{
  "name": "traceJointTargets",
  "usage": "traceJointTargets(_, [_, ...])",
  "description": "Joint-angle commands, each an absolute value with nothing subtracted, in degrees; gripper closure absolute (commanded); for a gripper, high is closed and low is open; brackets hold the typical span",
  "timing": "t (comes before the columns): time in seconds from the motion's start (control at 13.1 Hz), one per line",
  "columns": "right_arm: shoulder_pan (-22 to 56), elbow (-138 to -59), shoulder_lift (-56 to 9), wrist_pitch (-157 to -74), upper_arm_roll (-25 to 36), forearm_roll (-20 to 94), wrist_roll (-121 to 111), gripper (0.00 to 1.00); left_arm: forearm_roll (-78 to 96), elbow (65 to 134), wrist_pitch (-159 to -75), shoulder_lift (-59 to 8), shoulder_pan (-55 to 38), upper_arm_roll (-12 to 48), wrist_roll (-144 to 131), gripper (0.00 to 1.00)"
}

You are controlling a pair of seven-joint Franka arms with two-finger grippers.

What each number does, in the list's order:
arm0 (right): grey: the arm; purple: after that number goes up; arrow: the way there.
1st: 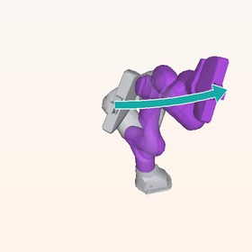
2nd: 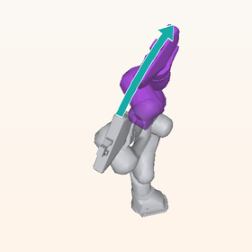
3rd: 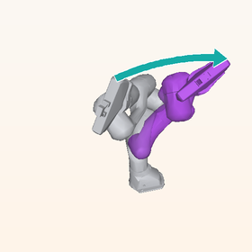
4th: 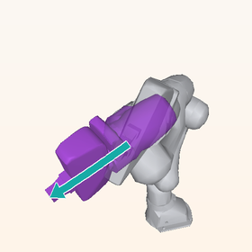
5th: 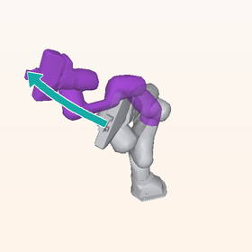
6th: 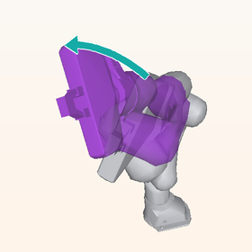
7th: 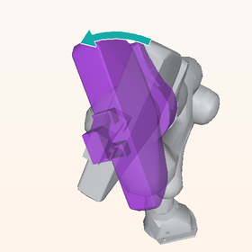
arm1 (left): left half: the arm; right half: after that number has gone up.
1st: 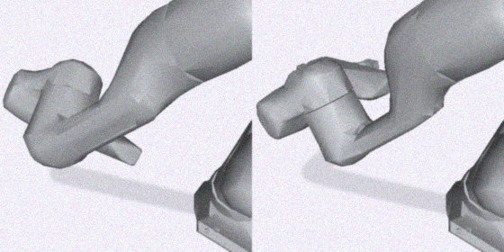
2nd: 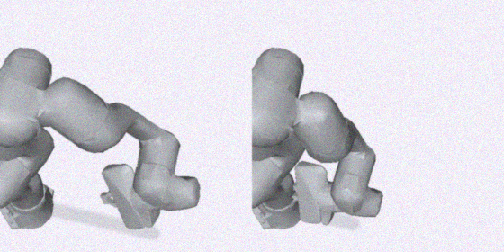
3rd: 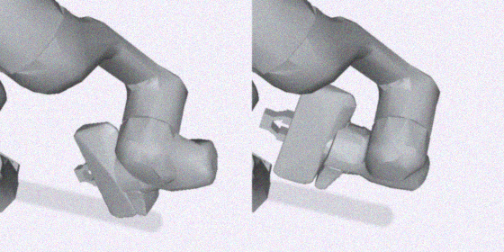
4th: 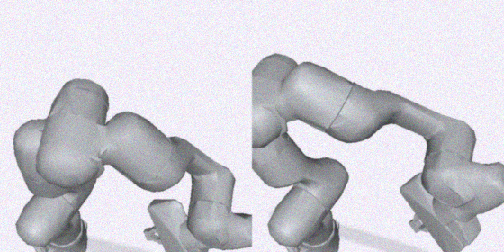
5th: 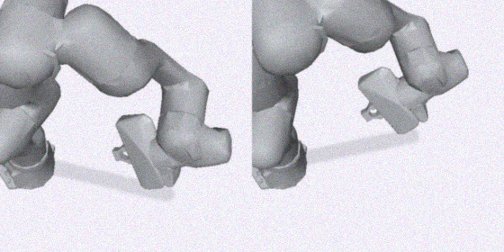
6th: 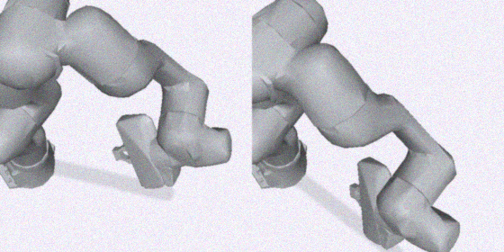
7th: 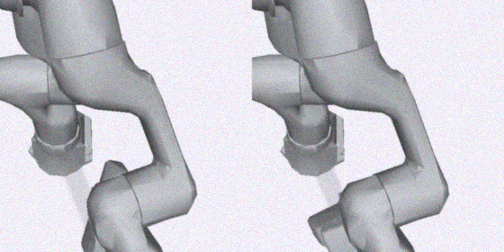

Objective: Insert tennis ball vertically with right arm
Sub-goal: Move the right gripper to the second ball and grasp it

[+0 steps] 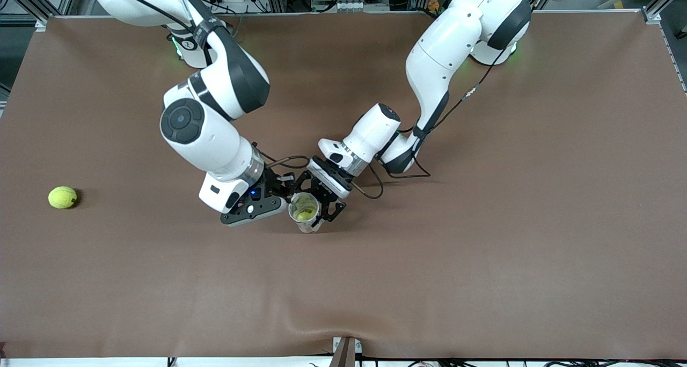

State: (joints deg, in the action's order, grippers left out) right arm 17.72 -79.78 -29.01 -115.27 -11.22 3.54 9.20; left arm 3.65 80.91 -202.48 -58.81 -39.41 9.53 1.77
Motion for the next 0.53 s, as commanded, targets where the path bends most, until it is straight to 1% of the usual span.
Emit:
traceJointTargets(0.0, [15.04,-80.95,-24.89,-108.13,-7.05,4.66,-1.98,0.63,4.57,79.45,-201.88,-59.68,-39.99,9.14,1.14,0.19])
traceJointTargets(0.08, [14.16,-80.95,-23.48,-104.02,-5.81,4.4,-4.81,0.62,4.57,79.45,-201.88,-59.68,-39.99,9.14,1.14,0.19])
traceJointTargets(0.23, [12.75,-80.95,-21.8,-97.76,-1.61,4.22,-9.29,0.51,4.57,79.37,-201.88,-59.68,-39.99,9.14,1.14,0.2])
traceJointTargets(0.31, [12.14,-80.86,-21.54,-94.86,0.94,4.22,-11.84,0.24,4.57,79.37,-201.88,-59.68,-39.99,9.14,1.14,0.2])
traceJointTargets(0.38, [11.69,-80.95,-21.45,-92.66,3.92,4.22,-14.21,0.09,4.57,79.37,-201.8,-59.68,-39.99,9.14,1.14,0.2])
traceJointTargets(0.46, [11.52,-80.95,-21.45,-91.24,7.0,4.22,-16.07,0.0,4.57,79.37,-201.8,-59.68,-39.99,9.14,1.14,0.2])
